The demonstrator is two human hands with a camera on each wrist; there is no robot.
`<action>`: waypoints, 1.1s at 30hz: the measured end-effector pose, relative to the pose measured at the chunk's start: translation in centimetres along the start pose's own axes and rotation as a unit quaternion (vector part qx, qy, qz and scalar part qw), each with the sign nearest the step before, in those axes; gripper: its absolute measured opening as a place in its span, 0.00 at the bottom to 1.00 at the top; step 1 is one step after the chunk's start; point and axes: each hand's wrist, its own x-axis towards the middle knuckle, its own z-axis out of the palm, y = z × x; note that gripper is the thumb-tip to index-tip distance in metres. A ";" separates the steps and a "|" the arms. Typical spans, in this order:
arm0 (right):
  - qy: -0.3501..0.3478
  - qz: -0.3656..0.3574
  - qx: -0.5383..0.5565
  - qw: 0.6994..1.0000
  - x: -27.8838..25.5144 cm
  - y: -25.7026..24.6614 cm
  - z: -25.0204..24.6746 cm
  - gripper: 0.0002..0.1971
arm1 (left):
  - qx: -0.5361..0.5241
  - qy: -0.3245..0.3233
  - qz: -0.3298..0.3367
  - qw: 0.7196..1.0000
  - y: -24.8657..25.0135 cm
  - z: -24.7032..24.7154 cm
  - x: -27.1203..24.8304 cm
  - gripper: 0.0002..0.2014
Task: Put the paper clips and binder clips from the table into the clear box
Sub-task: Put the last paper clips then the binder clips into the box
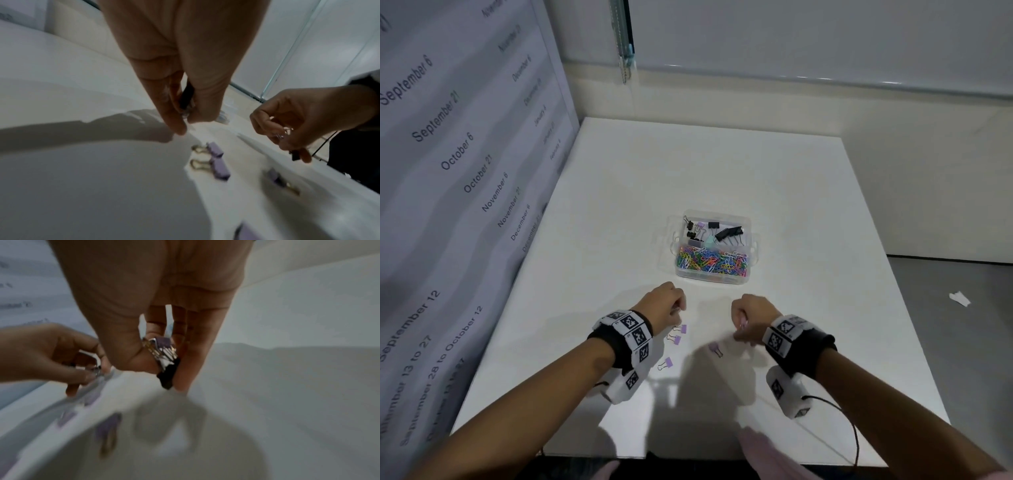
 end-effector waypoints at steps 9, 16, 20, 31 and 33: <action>0.185 0.019 0.063 0.981 4.7 -3.4 -9.9 0.14 | -0.069 0.150 0.001 0.986 4.8 -7.4 5.0 0.10; 0.236 0.042 0.071 0.968 8.4 -3.3 -10.2 0.06 | -0.134 0.138 -0.062 0.979 5.7 -8.3 8.2 0.19; 0.240 0.017 0.083 0.967 7.2 -2.4 -8.5 0.10 | -0.184 0.123 -0.041 0.974 3.9 -7.5 6.7 0.20; -0.040 -0.061 -0.037 0.997 -0.1 -1.1 1.7 0.18 | -0.013 -0.078 0.016 0.997 -0.8 0.8 -1.2 0.18; -0.060 -0.057 -0.046 0.996 -0.2 -1.5 2.8 0.19 | 0.013 -0.072 0.037 0.997 -1.2 1.7 -1.8 0.18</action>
